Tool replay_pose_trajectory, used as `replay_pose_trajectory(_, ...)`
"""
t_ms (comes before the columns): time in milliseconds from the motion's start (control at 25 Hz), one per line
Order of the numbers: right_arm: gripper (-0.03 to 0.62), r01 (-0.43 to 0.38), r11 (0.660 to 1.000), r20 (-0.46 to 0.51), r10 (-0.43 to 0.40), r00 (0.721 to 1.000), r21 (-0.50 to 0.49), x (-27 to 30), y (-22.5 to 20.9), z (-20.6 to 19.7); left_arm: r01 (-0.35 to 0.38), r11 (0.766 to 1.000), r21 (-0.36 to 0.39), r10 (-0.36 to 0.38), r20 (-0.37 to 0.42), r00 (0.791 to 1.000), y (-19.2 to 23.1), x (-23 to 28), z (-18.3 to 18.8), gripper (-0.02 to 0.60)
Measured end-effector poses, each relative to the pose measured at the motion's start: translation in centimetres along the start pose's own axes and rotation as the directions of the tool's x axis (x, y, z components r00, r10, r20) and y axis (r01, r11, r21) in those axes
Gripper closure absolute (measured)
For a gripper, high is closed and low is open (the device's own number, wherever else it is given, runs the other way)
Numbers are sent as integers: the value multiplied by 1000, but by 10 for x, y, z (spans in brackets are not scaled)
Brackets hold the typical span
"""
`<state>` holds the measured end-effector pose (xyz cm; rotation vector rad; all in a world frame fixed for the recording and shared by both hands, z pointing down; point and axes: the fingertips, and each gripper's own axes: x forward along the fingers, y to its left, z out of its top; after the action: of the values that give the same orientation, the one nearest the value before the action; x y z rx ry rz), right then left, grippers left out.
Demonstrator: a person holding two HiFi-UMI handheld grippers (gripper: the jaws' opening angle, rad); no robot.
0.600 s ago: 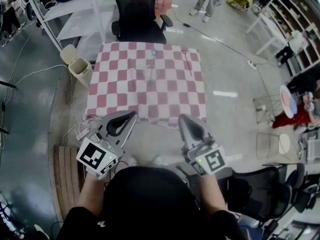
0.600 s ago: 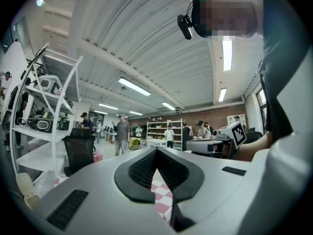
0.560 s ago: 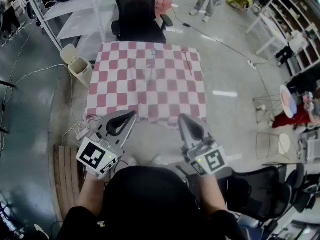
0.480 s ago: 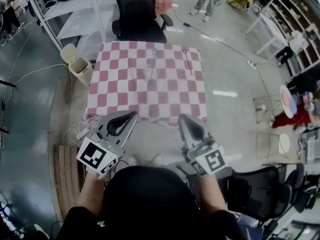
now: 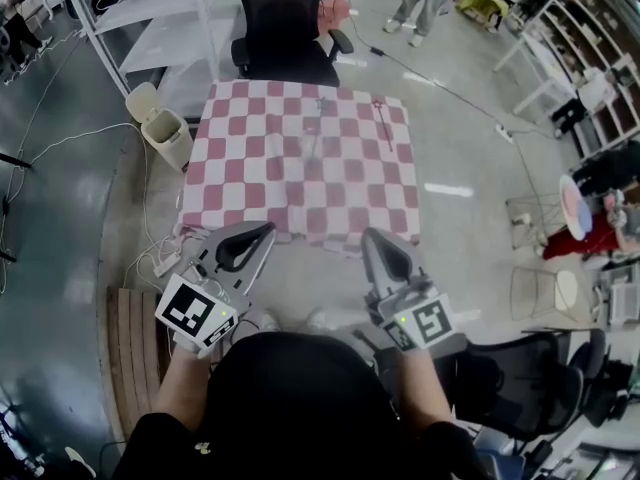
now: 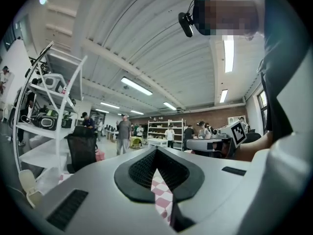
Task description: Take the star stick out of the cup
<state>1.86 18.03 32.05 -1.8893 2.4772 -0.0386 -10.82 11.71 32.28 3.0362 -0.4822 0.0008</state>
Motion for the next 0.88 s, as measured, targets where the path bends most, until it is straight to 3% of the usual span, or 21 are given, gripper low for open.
replay_pose_trajectory(200, 582, 43, 999, -5, -43, 999, 8, 5, 11, -3, 18, 1000, -22, -18, 17, 1000, 8, -18, -3, 541)
replay_pose_trajectory(520, 582, 81, 996, -17, -80, 997, 33, 13, 22, -17, 64, 998, -10, -64, -22, 998, 12, -29, -18, 541)
replay_pose_trajectory(880, 581, 59, 996, -16, -58, 998, 66, 41, -15, -30, 14, 1000, -26, -15, -38, 999, 40, 1, -28, 541)
